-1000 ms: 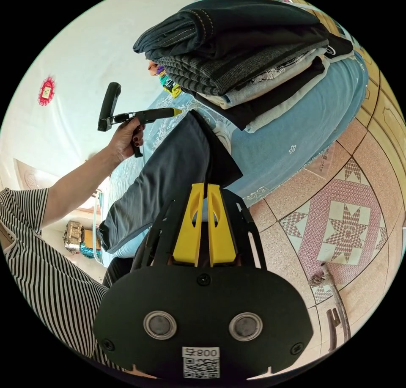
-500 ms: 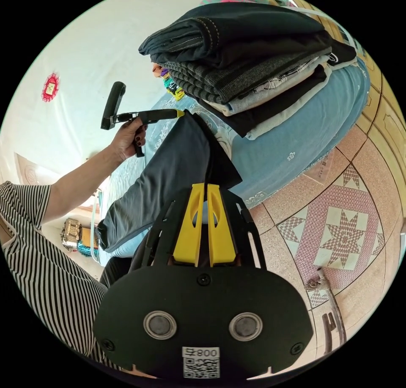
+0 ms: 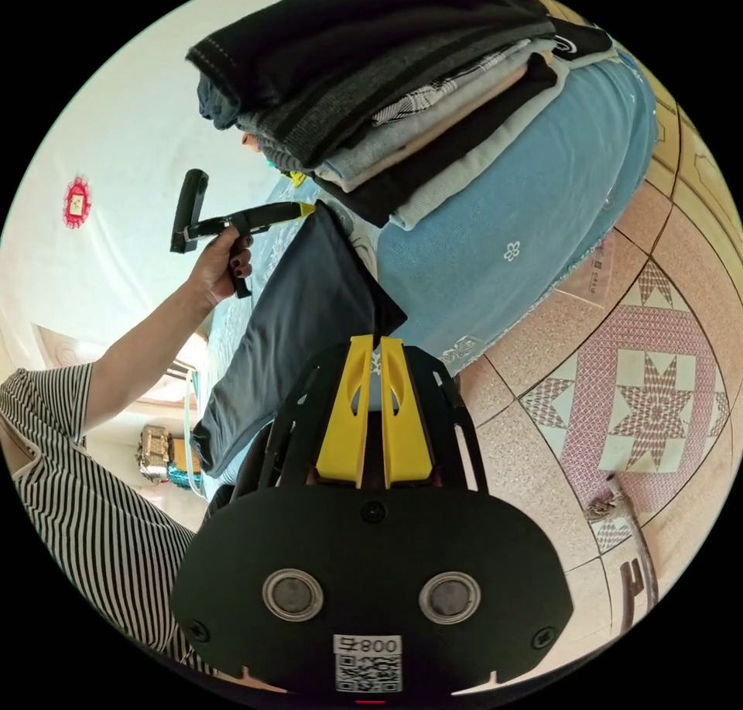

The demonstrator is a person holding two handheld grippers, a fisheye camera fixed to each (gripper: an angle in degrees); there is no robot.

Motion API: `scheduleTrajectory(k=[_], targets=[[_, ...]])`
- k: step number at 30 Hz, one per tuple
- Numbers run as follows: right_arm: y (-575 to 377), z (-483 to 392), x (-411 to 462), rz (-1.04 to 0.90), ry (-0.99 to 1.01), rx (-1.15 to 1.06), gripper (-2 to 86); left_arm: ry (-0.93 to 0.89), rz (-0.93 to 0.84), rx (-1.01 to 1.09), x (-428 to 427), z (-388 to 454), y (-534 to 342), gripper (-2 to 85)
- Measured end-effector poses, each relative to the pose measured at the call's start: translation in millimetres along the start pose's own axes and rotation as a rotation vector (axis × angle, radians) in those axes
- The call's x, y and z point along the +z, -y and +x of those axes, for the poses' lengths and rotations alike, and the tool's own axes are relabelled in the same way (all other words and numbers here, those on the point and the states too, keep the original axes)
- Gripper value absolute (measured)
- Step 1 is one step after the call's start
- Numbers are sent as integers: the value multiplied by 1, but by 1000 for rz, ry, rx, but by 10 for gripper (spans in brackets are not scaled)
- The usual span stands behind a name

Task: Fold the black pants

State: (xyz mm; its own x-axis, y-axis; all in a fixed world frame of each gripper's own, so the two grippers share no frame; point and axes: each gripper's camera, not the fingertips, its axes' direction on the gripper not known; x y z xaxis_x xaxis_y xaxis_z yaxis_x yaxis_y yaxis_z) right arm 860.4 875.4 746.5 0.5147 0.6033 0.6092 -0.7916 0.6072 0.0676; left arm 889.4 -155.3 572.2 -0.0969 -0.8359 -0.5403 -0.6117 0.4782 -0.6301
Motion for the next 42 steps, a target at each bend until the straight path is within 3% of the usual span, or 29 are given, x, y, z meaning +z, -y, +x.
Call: scheduleTrajectory(k=[7, 12, 17, 25, 36, 42], targets=[[-8, 34, -4, 121, 235, 159, 73, -41, -10, -38, -29, -27, -29, 70], [-12, 43, 14, 98, 273, 224, 105, -93, -14, -79, -45, -45, -47, 73], [-13, 46, 37, 144, 418, 271, 93, -121, -33, -68, -72, -60, -63, 70], [-21, 22, 56, 150, 463, 293, 46, -116, -76, -10, -116, -69, -92, 25], [-37, -66, 61, 184, 457, 146, 26, -209, -15, -3, -240, -100, -161, 13], [-53, -156, 59, 207, 477, -42, 26, -272, 109, -19, -341, -125, -231, 14]])
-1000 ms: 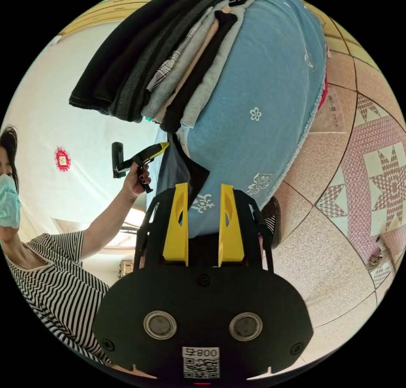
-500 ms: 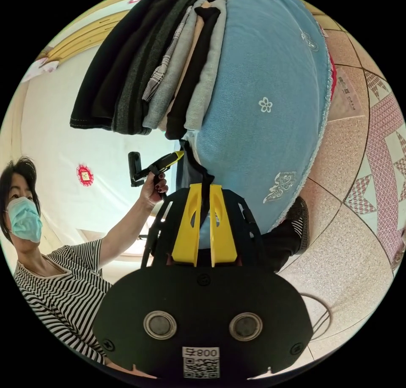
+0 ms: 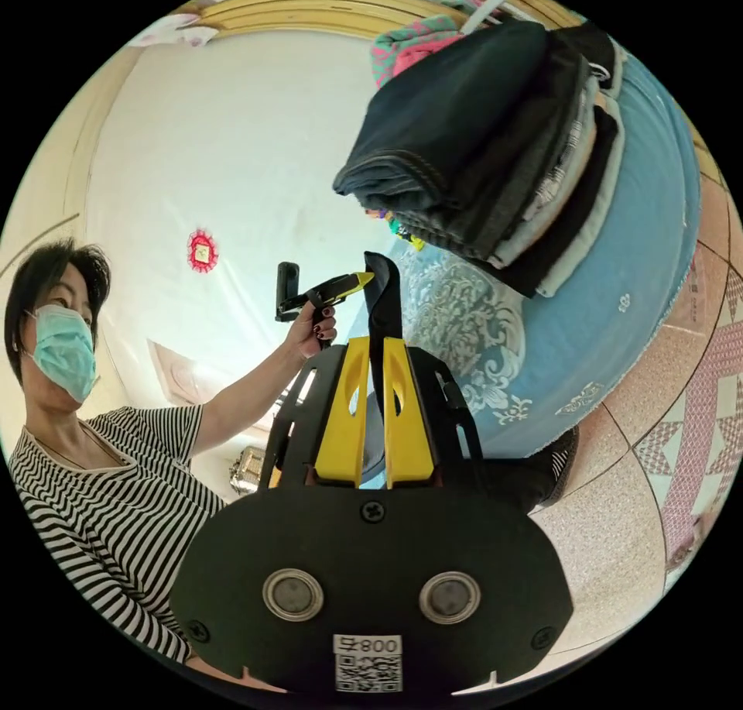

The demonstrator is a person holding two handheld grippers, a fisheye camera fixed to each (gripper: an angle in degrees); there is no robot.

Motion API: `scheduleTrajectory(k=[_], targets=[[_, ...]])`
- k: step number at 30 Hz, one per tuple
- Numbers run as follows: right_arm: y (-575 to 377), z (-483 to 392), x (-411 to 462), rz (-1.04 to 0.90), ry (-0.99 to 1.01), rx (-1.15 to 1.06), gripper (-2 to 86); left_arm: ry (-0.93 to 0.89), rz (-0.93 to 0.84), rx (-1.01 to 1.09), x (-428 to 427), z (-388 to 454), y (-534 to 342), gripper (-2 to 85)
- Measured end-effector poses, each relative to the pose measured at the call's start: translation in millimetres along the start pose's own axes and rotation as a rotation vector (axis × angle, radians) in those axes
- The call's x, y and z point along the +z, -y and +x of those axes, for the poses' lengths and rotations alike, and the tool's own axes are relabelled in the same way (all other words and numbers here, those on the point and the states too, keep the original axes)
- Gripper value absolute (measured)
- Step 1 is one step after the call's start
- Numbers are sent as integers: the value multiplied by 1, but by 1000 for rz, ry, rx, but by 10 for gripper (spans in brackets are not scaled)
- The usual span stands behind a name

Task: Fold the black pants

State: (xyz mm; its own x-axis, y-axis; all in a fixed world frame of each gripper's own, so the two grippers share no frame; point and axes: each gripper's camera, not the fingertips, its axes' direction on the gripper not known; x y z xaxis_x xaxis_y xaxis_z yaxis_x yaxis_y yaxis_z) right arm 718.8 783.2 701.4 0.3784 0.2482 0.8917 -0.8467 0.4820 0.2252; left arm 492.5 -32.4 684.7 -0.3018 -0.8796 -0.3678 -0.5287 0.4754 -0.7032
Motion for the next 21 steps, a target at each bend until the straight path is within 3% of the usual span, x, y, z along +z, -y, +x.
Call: scheduleTrajectory(k=[11, 21], targets=[[-70, -181, 158, -276, 146, -377, 28, 13, 236, -13, -235, -14, -210, 13], [-188, -251, 373, -746, 121, -500, 28, -51, 321, -302, -321, -85, -431, 10]])
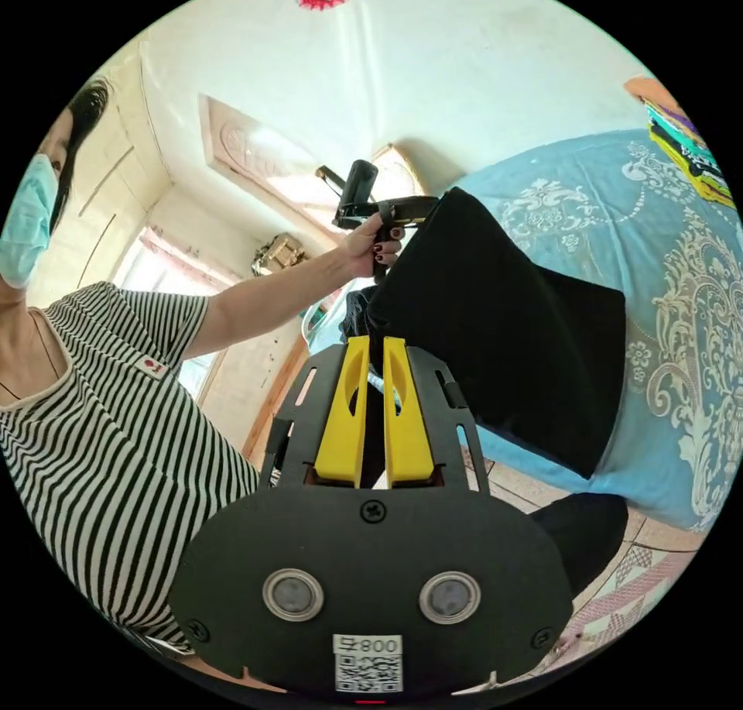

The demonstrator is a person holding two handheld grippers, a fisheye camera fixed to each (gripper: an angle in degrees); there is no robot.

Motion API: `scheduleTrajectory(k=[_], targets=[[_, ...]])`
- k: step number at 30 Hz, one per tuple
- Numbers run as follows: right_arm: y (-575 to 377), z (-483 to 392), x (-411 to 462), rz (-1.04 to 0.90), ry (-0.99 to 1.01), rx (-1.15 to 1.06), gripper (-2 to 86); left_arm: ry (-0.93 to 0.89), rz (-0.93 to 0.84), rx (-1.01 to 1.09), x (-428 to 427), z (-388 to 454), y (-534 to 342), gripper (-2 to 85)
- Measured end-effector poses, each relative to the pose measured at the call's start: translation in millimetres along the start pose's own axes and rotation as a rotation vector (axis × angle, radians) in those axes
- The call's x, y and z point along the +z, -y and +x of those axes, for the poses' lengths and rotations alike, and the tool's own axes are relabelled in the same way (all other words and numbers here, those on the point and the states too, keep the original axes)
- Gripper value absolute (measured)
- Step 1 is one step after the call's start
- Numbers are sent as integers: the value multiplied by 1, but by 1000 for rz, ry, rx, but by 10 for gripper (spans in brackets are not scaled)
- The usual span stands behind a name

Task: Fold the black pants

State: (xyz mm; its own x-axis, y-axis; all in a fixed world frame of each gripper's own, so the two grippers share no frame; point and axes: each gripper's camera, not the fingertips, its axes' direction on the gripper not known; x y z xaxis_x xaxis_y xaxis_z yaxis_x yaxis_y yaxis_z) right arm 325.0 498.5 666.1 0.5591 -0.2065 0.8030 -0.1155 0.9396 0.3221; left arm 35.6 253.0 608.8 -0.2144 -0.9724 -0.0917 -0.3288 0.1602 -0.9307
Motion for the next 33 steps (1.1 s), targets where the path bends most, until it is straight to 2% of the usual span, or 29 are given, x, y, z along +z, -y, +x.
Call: scheduleTrajectory(k=[4, 9, 13, 16, 20, 24, 28, 33], targets=[[23, 3, 85, -141, -5, 17, 30, -8, -7, -126, -30, -45, -53, 10], [50, 12, 163, -259, 11, 53, 33, 67, -27, -238, -63, -76, -100, 8], [70, 17, 225, -386, -6, 54, 38, 144, 99, -325, -113, -83, -142, 5], [84, 15, 254, -438, -23, 37, 45, 113, 130, -298, -130, -66, -166, 2], [108, 8, 275, -492, 15, 0, 61, 68, -11, -220, -106, -25, -194, 1], [137, -3, 279, -527, 47, -69, 47, 177, -152, -240, -89, -7, -227, 1], [186, -2, 280, -463, -40, -159, 24, 221, -94, -268, -108, 9, -252, 1], [249, 24, 301, -375, -175, -146, 6, 208, -78, -223, -119, 35, -269, 1]])
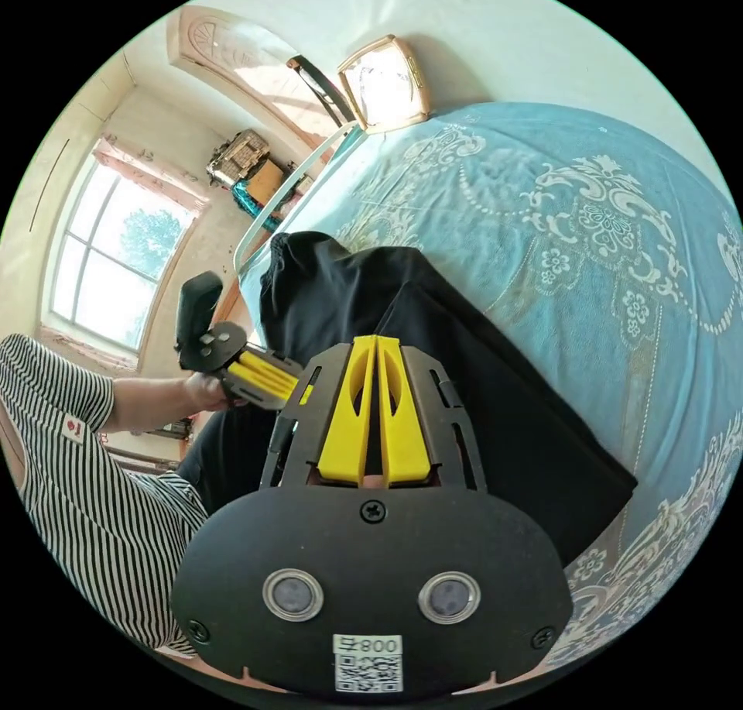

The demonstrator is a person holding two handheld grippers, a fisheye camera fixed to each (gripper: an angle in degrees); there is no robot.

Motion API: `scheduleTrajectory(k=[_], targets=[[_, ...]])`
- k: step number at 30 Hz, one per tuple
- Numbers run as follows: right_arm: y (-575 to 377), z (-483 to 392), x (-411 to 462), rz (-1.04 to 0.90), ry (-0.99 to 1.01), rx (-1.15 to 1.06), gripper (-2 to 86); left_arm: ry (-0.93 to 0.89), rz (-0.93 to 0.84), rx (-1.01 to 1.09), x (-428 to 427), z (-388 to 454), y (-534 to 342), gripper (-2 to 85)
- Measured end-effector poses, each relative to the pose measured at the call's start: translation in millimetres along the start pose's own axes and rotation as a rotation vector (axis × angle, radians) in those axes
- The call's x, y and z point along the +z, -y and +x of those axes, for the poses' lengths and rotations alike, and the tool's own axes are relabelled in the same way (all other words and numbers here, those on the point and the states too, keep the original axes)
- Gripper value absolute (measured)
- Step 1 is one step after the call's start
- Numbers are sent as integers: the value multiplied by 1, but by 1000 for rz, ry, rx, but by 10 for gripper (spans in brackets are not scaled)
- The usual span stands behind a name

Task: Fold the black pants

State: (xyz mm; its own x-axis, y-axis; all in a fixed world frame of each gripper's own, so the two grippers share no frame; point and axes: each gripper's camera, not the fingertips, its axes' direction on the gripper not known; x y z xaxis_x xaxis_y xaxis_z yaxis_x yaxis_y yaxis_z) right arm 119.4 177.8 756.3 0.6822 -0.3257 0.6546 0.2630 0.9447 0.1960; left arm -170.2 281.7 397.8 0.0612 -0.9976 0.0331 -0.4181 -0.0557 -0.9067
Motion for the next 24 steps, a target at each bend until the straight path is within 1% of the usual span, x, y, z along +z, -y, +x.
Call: scheduleTrajectory(k=[3, 5, 7, 10, 14, 15, 16, 17, 19, 22, 24], targets=[[38, 15, 25, -54, -55, 14, 2, 36, -49, -10, 7, 6, -14, 1], [61, 26, 51, -153, -85, 35, 1, 28, -26, -25, 6, 9, -24, 1], [71, 28, 55, -150, -69, 32, 0, 31, -17, -32, 4, 13, -30, 1], [81, 24, 55, -171, -105, 5, 0, 31, -11, -33, 2, 21, -40, 1], [83, 17, 37, -95, -99, -8, 0, 33, 8, -23, -2, 39, -52, 1], [83, 17, 38, -103, -108, -12, 0, 38, 2, -25, 0, 41, -53, 1], [85, 19, 46, -157, -135, -16, 0, 51, -21, -32, 4, 45, -56, 1], [85, 24, 49, -178, -120, -14, 1, 41, -12, -41, 5, 48, -59, 1], [87, 30, 35, -152, -85, 21, 1, 58, 8, -55, 0, 57, -63, 1], [74, 29, -3, -83, -55, 12, 1, 51, 48, -2, -6, 83, -69, 1], [53, 29, -27, -65, -37, 4, 1, 46, 26, 14, 1, 95, -72, 1]])
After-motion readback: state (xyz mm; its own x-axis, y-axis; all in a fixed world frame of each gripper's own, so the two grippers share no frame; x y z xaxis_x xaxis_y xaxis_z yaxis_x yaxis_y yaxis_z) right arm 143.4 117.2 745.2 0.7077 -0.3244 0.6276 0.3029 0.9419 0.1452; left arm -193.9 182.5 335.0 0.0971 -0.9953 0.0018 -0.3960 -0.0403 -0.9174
